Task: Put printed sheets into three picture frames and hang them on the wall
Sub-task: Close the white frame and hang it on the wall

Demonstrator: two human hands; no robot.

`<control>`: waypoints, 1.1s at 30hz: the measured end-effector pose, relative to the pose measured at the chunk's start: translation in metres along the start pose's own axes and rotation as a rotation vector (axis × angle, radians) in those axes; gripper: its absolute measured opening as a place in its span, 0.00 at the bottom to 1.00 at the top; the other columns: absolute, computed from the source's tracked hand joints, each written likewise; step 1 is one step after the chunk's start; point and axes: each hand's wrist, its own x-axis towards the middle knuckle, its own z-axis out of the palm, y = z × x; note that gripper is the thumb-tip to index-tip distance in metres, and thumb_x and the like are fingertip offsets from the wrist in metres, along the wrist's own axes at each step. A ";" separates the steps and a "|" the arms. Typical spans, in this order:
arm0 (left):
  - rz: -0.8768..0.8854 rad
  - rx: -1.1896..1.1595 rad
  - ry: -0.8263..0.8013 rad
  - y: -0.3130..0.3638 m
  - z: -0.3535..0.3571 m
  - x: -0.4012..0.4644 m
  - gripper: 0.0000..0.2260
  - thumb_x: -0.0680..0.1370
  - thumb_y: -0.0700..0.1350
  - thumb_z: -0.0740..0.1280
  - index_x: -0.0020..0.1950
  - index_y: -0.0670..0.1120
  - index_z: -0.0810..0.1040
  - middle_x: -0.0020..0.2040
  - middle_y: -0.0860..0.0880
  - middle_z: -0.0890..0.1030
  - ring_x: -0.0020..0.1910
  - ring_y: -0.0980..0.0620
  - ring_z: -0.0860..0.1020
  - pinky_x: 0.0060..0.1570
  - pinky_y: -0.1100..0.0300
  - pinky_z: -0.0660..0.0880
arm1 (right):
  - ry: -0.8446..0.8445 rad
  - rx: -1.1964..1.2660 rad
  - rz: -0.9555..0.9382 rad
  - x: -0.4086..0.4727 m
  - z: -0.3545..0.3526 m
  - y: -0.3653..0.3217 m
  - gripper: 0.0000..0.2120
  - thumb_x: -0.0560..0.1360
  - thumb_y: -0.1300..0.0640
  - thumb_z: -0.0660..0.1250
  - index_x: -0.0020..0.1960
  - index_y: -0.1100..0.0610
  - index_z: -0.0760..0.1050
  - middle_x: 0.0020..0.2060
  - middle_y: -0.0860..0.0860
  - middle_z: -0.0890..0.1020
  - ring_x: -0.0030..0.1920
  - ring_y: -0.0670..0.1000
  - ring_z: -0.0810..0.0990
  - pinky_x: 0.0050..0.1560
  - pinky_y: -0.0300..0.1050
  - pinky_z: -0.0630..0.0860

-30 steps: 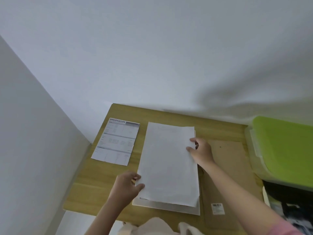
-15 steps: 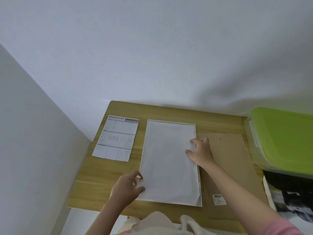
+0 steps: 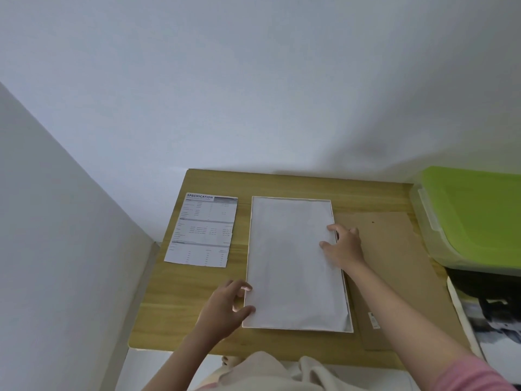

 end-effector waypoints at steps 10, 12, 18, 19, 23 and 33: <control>-0.082 -0.056 0.364 0.034 0.028 -0.010 0.16 0.71 0.49 0.72 0.57 0.50 0.75 0.52 0.52 0.71 0.49 0.53 0.74 0.48 0.61 0.70 | 0.041 0.160 -0.138 -0.032 -0.038 0.031 0.19 0.75 0.54 0.66 0.65 0.52 0.70 0.58 0.52 0.67 0.56 0.49 0.72 0.54 0.42 0.71; -0.068 -0.122 0.395 0.057 0.043 -0.015 0.15 0.71 0.48 0.72 0.56 0.50 0.75 0.53 0.52 0.71 0.49 0.54 0.74 0.47 0.61 0.71 | 0.050 0.167 -0.137 -0.042 -0.052 0.048 0.19 0.75 0.54 0.66 0.65 0.51 0.70 0.59 0.51 0.67 0.57 0.47 0.71 0.54 0.44 0.74; 0.013 -0.213 0.281 0.131 0.108 -0.026 0.11 0.72 0.47 0.71 0.53 0.50 0.76 0.50 0.56 0.75 0.45 0.62 0.77 0.41 0.72 0.71 | 0.075 0.139 -0.085 -0.067 -0.101 0.126 0.17 0.75 0.54 0.66 0.64 0.51 0.71 0.61 0.52 0.69 0.59 0.50 0.73 0.55 0.42 0.70; 0.013 -0.217 0.258 0.140 0.120 -0.029 0.10 0.72 0.46 0.71 0.51 0.50 0.76 0.49 0.56 0.76 0.44 0.61 0.78 0.40 0.72 0.72 | 0.079 0.128 -0.074 -0.070 -0.108 0.141 0.17 0.75 0.55 0.67 0.63 0.52 0.71 0.61 0.53 0.69 0.59 0.51 0.73 0.56 0.42 0.70; -0.081 -0.267 0.242 0.166 0.166 -0.038 0.05 0.72 0.45 0.71 0.45 0.48 0.77 0.45 0.54 0.79 0.40 0.59 0.79 0.39 0.73 0.73 | 0.113 0.063 -0.033 -0.076 -0.129 0.187 0.18 0.74 0.55 0.67 0.63 0.53 0.72 0.61 0.57 0.70 0.62 0.57 0.72 0.60 0.50 0.71; -0.259 -0.207 0.356 0.197 0.228 -0.050 0.05 0.72 0.44 0.70 0.47 0.49 0.78 0.48 0.51 0.77 0.47 0.56 0.77 0.45 0.67 0.71 | -0.047 -0.100 -0.061 -0.079 -0.139 0.207 0.23 0.75 0.53 0.65 0.69 0.53 0.66 0.66 0.57 0.65 0.68 0.59 0.63 0.61 0.54 0.70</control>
